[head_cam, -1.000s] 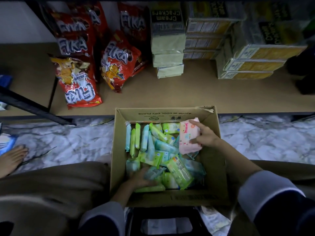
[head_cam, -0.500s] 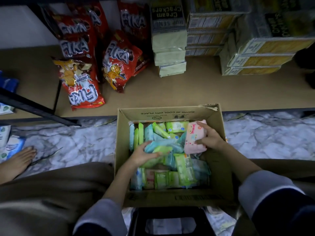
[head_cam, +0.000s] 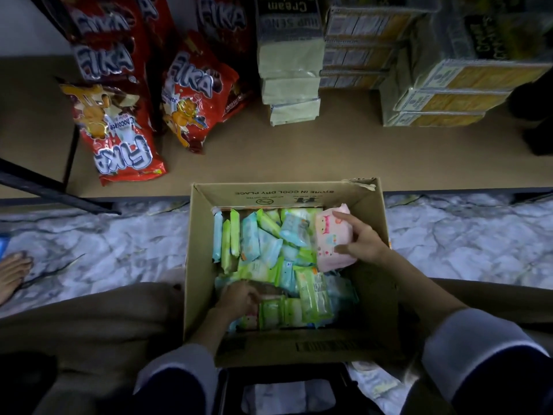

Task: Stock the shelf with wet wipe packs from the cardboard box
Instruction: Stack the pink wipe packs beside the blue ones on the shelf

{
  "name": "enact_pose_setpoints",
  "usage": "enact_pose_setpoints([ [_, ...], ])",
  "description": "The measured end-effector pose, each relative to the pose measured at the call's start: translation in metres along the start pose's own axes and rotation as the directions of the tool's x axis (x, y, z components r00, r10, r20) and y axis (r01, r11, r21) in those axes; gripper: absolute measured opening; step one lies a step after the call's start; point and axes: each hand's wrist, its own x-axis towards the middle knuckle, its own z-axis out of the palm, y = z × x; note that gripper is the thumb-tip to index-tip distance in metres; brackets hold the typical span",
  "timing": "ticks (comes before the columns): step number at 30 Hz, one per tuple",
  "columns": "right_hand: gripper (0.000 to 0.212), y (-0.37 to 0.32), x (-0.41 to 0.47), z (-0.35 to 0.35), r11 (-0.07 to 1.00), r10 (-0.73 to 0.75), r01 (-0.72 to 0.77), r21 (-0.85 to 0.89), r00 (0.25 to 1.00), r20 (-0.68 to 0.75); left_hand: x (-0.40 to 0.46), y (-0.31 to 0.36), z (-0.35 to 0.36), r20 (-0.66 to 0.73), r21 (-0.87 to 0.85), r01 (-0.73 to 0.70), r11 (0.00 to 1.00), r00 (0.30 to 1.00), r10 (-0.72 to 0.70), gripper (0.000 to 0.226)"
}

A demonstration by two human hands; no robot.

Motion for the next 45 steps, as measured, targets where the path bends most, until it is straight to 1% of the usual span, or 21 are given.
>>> enact_pose_setpoints([
  [2,0.077,0.006,0.003,0.003,1.0,-0.001,0.001,-0.001,0.999,0.037,0.005,-0.004,0.002,-0.028,0.01,-0.037,0.999,0.999,0.037,0.026],
  [4,0.077,0.01,0.004,0.007,1.0,0.007,-0.006,-0.01,0.998,0.067,0.012,-0.01,0.005,-0.017,0.039,-0.067,0.997,0.998,0.068,0.033],
  [6,0.077,0.015,0.005,0.01,1.0,0.023,-0.021,-0.015,0.996,0.082,0.015,-0.014,0.009,0.016,0.138,-0.075,0.988,0.997,0.073,0.045],
  [7,0.077,0.016,0.005,0.011,0.999,0.029,-0.028,-0.015,0.996,0.085,0.015,-0.014,0.011,0.002,0.197,-0.061,0.979,0.998,0.062,0.047],
  [9,0.077,0.017,0.005,0.012,0.999,0.036,-0.035,-0.008,0.996,0.084,0.014,-0.012,0.015,-0.053,0.278,-0.037,0.96,0.997,0.054,0.04],
  [11,0.077,0.017,0.007,0.012,0.999,0.041,-0.04,-0.005,0.996,0.076,0.012,-0.007,0.018,-0.092,0.312,-0.024,0.95,0.994,0.055,0.036],
  [13,0.077,0.014,0.006,0.011,0.999,0.048,-0.047,-0.008,0.996,0.071,0.011,-0.003,0.017,-0.058,0.292,-0.037,0.956,0.997,0.056,0.043],
  [17,0.077,0.007,0.001,0.006,0.999,0.025,-0.021,-0.046,0.996,0.091,0.012,0.008,0.0,0.088,0.072,-0.114,0.991,0.99,0.107,0.056],
  [20,0.076,-0.006,-0.008,0.001,0.995,0.006,0.005,-0.104,0.995,0.103,0.004,0.019,-0.013,0.169,0.039,-0.105,0.994,0.981,0.097,0.057],
  [22,0.075,-0.017,-0.015,-0.002,0.99,-0.034,0.049,-0.13,0.993,0.116,-0.001,0.023,-0.019,0.147,0.055,-0.094,0.994,0.986,0.085,0.052],
  [25,0.074,-0.036,-0.032,-0.008,0.978,-0.097,0.119,-0.169,0.986,0.133,-0.019,0.032,-0.04,0.075,0.085,-0.056,0.995,0.996,0.05,0.045],
  [28,0.074,-0.055,-0.051,-0.017,0.968,-0.15,0.168,-0.184,0.983,0.11,-0.04,0.048,-0.07,0.051,0.141,-0.082,0.987,0.996,0.076,0.039],
  [31,0.072,-0.078,-0.075,-0.032,0.959,-0.228,0.242,-0.148,0.968,0.105,-0.066,0.074,-0.105,-0.006,0.15,-0.098,0.984,0.995,0.1,0.035],
  [33,0.069,-0.098,-0.095,-0.046,0.954,-0.263,0.276,-0.121,0.958,0.11,-0.09,0.099,-0.134,-0.057,0.159,-0.156,0.975,0.984,0.167,0.035],
  [36,0.066,-0.125,-0.126,-0.07,0.929,-0.336,0.342,-0.143,0.94,0.068,-0.133,0.135,-0.177,-0.155,0.063,-0.267,0.962,0.949,0.274,0.033],
  [38,0.061,-0.14,-0.148,-0.086,0.899,-0.411,0.412,-0.146,0.911,0.036,-0.164,0.154,-0.201,-0.251,0.025,-0.342,0.939,0.908,0.337,0.031],
  [42,0.046,-0.169,-0.196,-0.117,0.855,-0.517,0.513,-0.083,0.854,-0.053,-0.226,0.182,-0.236,-0.422,0.033,-0.481,0.876,0.788,0.448,0.026],
  [45,0.03,-0.192,-0.227,-0.137,0.817,-0.576,0.573,-0.059,0.807,-0.13,-0.268,0.192,-0.257,-0.528,0.087,-0.58,0.81,0.663,0.531,0.02],
])
